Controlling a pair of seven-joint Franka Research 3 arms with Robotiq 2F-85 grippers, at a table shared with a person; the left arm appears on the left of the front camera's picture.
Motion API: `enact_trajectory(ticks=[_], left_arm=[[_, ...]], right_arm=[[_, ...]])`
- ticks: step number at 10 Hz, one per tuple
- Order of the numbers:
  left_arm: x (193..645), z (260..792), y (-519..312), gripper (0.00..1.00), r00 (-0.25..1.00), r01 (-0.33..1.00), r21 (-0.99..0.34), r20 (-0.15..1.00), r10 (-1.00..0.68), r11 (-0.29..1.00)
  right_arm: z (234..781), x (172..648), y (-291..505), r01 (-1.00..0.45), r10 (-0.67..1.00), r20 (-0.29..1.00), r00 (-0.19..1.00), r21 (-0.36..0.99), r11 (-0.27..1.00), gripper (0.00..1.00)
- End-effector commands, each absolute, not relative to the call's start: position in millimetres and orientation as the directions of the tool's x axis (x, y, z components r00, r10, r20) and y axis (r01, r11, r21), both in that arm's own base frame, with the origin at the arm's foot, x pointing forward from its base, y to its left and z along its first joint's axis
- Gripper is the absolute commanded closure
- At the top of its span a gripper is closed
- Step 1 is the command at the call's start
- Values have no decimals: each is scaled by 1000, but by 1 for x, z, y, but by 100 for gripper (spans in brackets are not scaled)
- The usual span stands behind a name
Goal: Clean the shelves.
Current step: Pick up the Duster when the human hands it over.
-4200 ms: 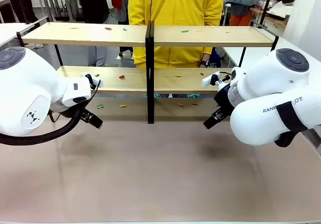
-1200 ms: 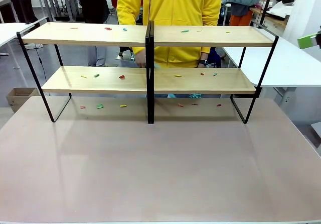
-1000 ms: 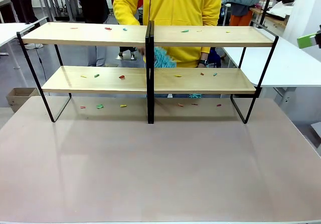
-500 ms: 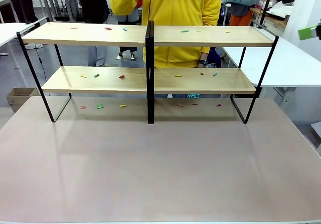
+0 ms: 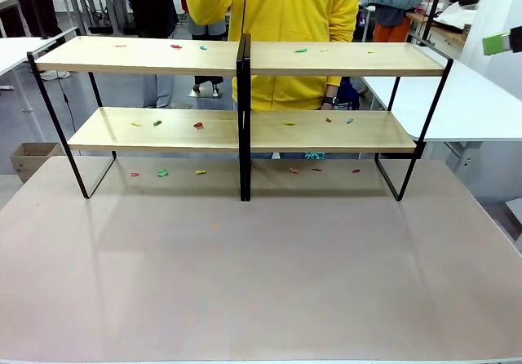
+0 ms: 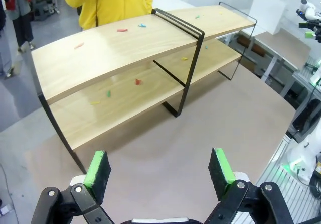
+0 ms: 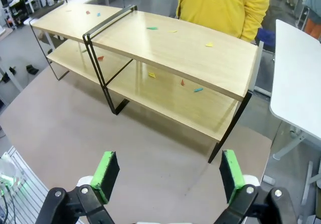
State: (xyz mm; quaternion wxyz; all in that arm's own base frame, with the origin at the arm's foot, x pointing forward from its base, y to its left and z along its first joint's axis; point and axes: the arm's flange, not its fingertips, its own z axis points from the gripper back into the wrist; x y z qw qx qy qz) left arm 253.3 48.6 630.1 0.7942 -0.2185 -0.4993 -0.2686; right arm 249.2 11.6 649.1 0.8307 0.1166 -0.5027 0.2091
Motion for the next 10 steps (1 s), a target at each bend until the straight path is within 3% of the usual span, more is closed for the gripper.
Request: enact_trajectory(ticks=[1,10], left_arm=[[252,633,46,0,335,666,-77,920,-205,742],[252,633,46,0,335,666,-77,920,-205,742]], right_arm=[[650,247,10,-470,229,884,407,-12,882,0],[650,247,10,-470,229,884,407,-12,882,0]])
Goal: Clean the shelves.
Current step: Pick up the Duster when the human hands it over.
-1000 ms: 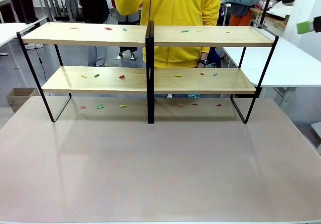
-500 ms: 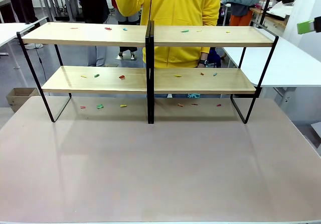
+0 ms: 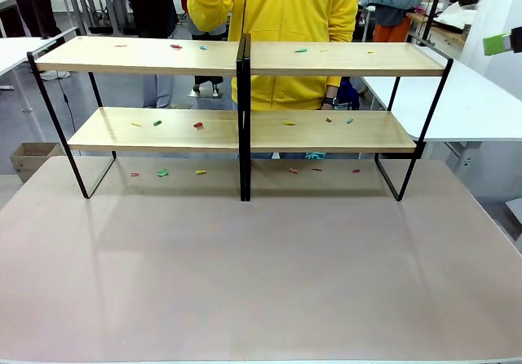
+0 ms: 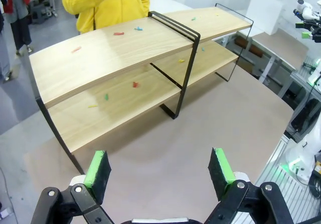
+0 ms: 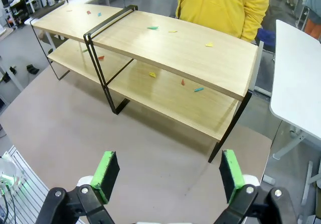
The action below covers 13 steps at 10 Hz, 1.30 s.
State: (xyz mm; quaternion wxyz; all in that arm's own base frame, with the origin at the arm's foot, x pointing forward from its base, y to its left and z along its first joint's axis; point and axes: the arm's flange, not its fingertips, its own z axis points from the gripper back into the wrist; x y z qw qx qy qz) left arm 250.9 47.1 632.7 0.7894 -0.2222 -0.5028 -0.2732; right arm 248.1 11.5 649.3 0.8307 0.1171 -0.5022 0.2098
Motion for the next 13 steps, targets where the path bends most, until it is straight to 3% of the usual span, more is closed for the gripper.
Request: enact_trajectory(ticks=[1,6,7,8,9,11,12,13], left_arm=[[252,633,46,0,335,666,-77,920,-205,742],[251,633,47,0,345,655,-76,915,-208,752],[295,659,47,0,533,682,-328,835,-136,654],[343,680,46,0,621,712,-525,780,-70,466],[391,686,41,0,705,681,-640,705,-83,356],[471,665,6,0,835,540,-780,544,-83,317],[477,659,-8,0,864,502,-847,501,-57,174],[451,659,-10,0,829,557,-814,536,-157,164]], right_arm=[[650,247,10,-470,229,884,407,-12,882,0],[650,247,10,-470,229,884,407,-12,882,0],[650,247,10,-470,229,884,407,-12,882,0],[650,247,10,-470,229,884,407,-12,882,0],[650,247,10,-470,229,884,407,-12,882,0],[650,247,10,-470,229,884,407,-12,882,0],[650,247,10,-470,229,884,407,-12,882,0],[650,247,10,-470,229,884,407,-12,882,0]])
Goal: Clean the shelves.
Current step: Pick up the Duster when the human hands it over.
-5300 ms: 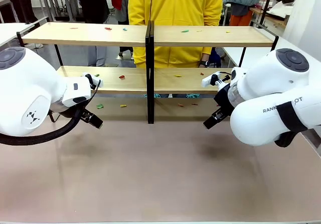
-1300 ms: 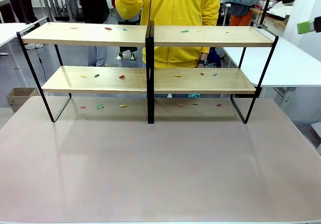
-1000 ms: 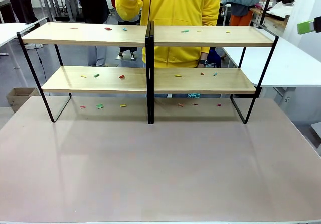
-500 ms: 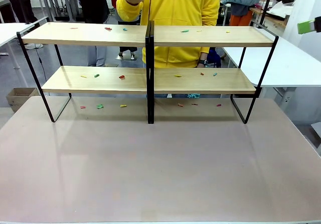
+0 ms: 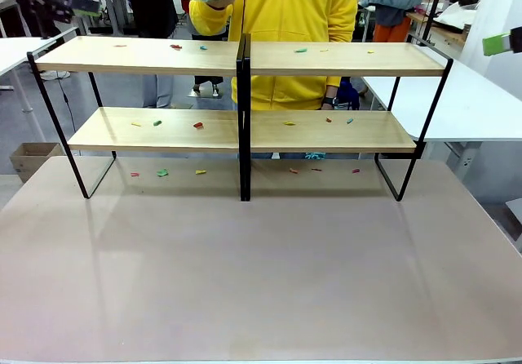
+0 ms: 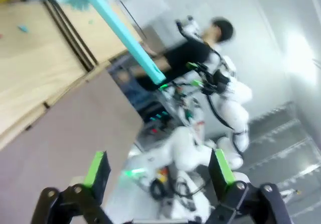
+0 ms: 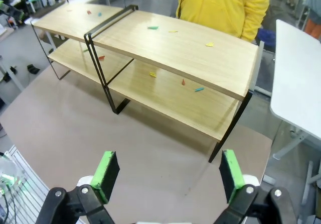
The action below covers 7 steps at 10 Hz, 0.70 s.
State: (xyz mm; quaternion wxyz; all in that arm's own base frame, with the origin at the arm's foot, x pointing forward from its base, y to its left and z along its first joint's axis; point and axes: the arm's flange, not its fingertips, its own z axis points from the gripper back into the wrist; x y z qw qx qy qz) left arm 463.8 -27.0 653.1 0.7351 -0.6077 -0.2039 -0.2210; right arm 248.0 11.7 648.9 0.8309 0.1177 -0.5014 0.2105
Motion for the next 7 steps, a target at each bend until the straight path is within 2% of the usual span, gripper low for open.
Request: enact_trajectory(ticks=[1,2,3,4,5,6,7], left_arm=[[455,658,-17,0,777,617,-746,628,-42,250],[464,653,-27,0,819,573,-803,568,-77,164],[435,640,-36,0,820,571,-807,569,-65,151],[433,642,-48,0,885,463,-879,453,-109,109],[445,647,-55,0,911,410,-899,413,-17,152],[461,652,-65,0,949,313,-938,316,-3,148],[471,656,-71,0,962,265,-951,271,21,158]], right_arm=[[650,247,10,-470,229,884,407,-12,882,0],[650,247,10,-470,229,884,407,-12,882,0],[650,247,10,-470,229,884,407,-12,882,0],[650,247,10,-470,229,884,407,-12,882,0],[650,247,10,-470,229,884,407,-12,882,0],[650,247,10,-470,229,884,407,-12,882,0],[650,247,10,-470,229,884,407,-12,882,0]])
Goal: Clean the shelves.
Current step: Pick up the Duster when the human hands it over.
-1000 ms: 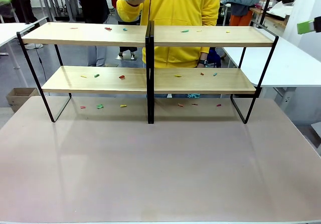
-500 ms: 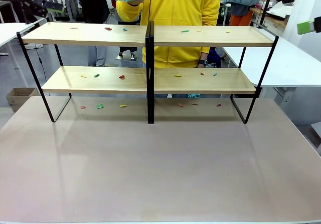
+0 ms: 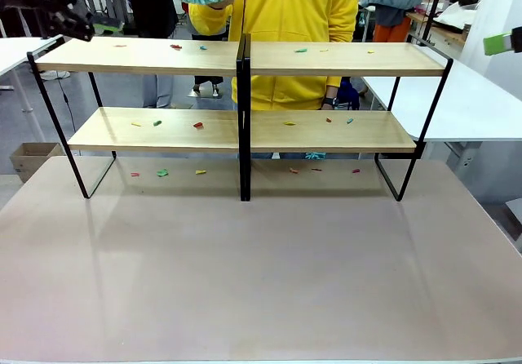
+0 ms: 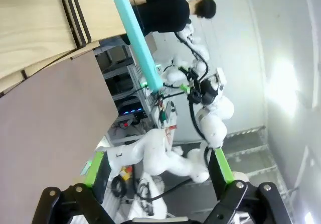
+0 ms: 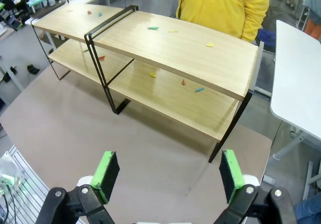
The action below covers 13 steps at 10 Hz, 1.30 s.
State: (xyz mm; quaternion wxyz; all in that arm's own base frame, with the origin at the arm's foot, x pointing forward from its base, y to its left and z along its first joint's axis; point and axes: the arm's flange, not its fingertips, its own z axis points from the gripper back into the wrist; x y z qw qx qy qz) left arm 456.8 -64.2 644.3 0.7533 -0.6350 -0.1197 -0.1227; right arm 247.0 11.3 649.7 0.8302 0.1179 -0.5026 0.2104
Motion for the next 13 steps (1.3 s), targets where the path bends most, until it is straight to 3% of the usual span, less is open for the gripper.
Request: enact_trajectory(ticks=[1,4,11,12,13], left_arm=[[481,660,-82,0,970,233,-960,242,39,155],[515,656,-117,0,974,180,-960,204,97,213],[555,642,-138,0,966,135,-977,167,196,163],[555,640,-139,42,969,129,-976,161,186,174],[554,640,-139,59,973,125,-977,155,173,171]], right_arm=[[650,247,10,-470,229,884,407,-12,882,0],[650,247,10,-470,229,884,407,-12,882,0],[650,247,10,-470,229,884,407,-12,882,0],[650,247,10,-470,229,884,407,-12,882,0],[650,247,10,-470,229,884,407,-12,882,0]])
